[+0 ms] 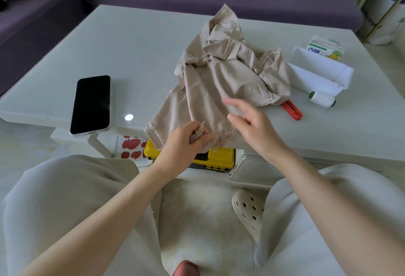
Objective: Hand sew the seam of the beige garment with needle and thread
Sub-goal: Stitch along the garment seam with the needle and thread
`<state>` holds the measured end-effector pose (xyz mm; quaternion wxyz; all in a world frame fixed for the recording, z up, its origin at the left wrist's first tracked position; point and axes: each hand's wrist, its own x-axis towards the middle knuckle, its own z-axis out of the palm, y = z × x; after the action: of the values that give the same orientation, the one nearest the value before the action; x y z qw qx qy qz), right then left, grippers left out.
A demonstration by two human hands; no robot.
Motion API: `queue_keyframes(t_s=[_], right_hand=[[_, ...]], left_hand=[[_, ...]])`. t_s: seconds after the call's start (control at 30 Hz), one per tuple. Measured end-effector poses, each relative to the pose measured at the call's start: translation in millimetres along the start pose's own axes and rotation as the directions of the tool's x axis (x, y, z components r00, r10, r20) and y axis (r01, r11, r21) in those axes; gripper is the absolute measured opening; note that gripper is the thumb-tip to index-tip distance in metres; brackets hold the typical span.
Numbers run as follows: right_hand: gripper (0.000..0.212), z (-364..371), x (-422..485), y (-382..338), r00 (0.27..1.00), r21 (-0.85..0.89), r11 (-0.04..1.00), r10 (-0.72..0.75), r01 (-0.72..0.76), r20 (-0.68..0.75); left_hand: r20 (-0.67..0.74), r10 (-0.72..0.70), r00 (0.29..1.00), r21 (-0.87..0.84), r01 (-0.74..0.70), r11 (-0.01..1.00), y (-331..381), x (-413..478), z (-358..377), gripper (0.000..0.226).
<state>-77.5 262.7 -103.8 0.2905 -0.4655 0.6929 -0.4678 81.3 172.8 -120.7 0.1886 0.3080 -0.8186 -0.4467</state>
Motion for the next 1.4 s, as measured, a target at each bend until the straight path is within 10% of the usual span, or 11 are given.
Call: queue_keyframes(t_s=[0.37,1.07,1.4], right_hand=[[0.04,6,-6,10,0.976,-0.289,0.956,0.113,-0.056,0.186],[0.031,8,8,2,0.997,-0.296,0.953,-0.078,0.067,-0.025],[0.011,15,23,-14,0.997,-0.014,0.998,-0.056,0.057,0.059]], left_hand=[[-0.02,0.005,1.0,-0.017,-0.006,1.0,2,0,0,0.013],[-0.082,0.026,0.996,-0.051,-0.03,0.998,10,-5,-4,0.011],[-0.148,-0.023,0.989,-0.095,0.009,0.995,11,-6,-12,0.012]])
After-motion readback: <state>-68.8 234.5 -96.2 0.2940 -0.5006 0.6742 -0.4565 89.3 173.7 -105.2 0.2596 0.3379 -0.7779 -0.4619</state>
